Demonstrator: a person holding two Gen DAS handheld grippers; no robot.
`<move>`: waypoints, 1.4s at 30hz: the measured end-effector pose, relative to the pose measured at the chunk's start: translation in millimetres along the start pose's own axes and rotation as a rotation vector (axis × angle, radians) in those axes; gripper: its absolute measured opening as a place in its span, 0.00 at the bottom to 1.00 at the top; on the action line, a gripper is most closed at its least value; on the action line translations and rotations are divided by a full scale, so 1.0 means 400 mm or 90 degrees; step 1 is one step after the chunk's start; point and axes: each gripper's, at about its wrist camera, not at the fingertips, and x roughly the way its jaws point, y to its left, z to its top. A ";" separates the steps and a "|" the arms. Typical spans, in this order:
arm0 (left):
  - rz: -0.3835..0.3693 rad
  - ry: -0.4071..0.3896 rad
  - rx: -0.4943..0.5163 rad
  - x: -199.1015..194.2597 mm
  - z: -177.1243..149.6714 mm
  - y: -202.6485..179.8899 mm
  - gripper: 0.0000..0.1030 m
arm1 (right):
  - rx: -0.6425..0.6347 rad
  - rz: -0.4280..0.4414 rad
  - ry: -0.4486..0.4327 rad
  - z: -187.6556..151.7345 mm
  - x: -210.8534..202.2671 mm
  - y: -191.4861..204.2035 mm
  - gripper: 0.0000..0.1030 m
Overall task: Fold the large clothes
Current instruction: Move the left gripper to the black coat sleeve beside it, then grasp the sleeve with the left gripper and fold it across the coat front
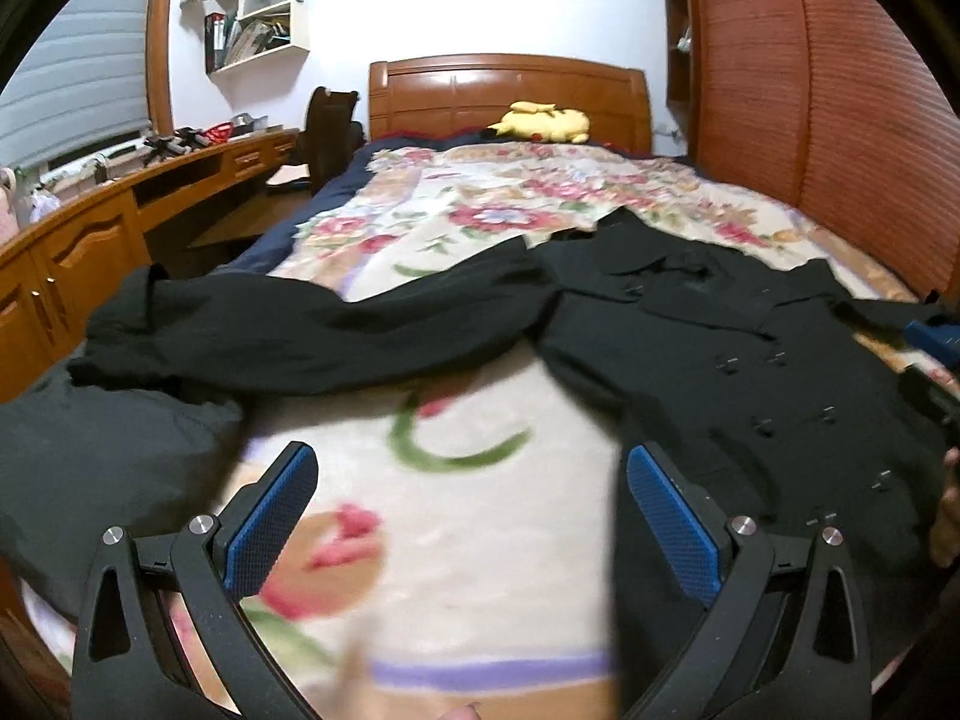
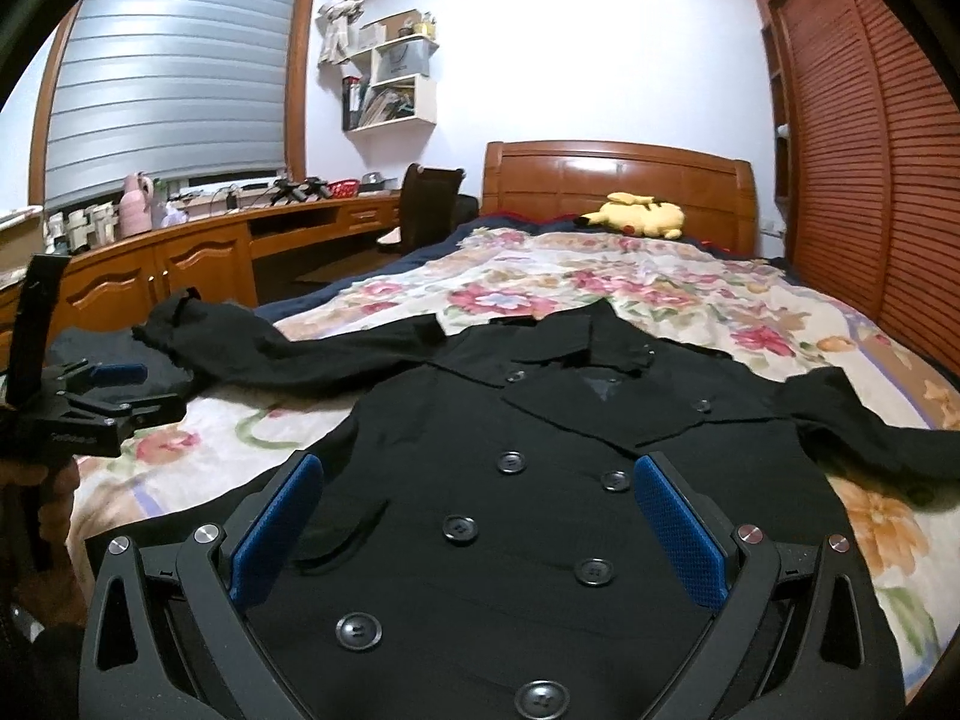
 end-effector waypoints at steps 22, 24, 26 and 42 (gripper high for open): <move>0.015 0.120 -0.171 0.221 0.046 0.232 0.74 | -0.048 0.064 0.079 0.026 0.181 0.075 1.00; 0.013 0.127 -0.188 0.241 0.049 0.246 0.74 | -0.050 0.064 0.092 0.022 0.194 0.071 1.00; 0.016 0.127 -0.202 0.255 0.058 0.257 0.74 | -0.049 0.064 0.098 0.029 0.202 0.068 1.00; 0.033 0.159 -0.292 0.357 0.083 0.332 0.61 | -0.029 0.068 0.088 0.019 0.196 0.085 1.00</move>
